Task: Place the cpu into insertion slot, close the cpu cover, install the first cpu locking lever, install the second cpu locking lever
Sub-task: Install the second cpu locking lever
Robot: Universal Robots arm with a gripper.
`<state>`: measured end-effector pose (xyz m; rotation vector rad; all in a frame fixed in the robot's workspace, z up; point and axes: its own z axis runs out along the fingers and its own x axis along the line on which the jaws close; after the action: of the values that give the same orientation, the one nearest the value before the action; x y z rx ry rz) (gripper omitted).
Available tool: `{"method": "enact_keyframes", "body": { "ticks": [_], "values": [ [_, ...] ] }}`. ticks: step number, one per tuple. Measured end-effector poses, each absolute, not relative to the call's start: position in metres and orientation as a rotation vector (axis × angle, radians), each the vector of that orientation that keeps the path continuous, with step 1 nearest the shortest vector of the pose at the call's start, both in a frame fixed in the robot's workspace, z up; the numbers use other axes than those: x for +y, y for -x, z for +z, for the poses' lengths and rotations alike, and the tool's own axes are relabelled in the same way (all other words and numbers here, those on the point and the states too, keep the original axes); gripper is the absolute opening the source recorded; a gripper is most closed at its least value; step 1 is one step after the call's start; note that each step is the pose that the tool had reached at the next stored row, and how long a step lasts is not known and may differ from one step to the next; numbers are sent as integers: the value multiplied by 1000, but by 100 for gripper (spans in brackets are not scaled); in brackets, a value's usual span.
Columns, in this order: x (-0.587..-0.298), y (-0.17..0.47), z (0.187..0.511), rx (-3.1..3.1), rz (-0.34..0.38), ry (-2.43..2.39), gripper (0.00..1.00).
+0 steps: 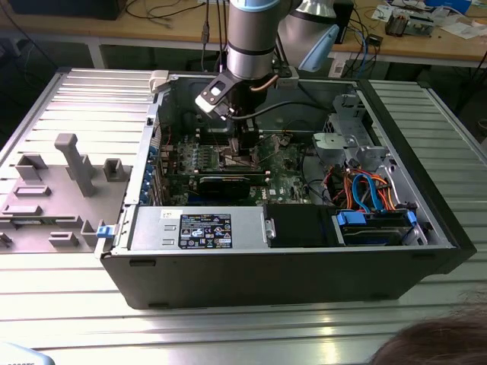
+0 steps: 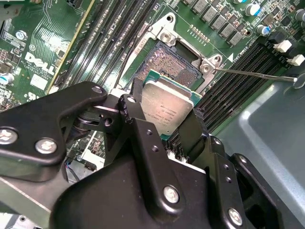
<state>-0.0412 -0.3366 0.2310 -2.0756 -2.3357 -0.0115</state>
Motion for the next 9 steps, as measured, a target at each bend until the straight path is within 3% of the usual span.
{"method": "enact_keyframes", "body": {
  "ticks": [9],
  "values": [
    [-337, 41, 231, -2302, -11, 2114, 55]
  ]
}}
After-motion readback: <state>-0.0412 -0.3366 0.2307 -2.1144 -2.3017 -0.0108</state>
